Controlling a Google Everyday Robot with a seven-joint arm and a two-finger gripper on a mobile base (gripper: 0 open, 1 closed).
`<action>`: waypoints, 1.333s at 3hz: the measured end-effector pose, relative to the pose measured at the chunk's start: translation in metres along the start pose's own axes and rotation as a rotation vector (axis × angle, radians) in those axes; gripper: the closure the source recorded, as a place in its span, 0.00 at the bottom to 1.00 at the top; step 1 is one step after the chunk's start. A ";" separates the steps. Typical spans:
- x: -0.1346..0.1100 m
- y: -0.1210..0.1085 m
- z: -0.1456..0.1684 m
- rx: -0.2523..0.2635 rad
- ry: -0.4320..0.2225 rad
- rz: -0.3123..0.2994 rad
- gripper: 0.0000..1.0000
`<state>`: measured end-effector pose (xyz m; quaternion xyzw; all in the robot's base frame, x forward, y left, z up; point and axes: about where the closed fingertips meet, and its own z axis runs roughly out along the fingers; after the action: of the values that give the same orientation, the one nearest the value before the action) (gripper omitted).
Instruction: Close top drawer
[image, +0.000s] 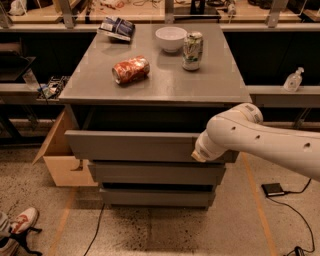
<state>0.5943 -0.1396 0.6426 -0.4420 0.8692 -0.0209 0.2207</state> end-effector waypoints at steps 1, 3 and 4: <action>-0.010 -0.013 0.012 0.007 -0.012 -0.006 1.00; -0.029 -0.033 0.028 0.015 -0.028 -0.024 1.00; -0.021 -0.034 0.028 0.012 0.004 -0.008 1.00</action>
Offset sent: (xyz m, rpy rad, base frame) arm 0.0635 0.0076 -0.0067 0.0079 -0.0472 0.0214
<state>0.6421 -0.1399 0.6327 -0.4439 0.8678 -0.0280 0.2214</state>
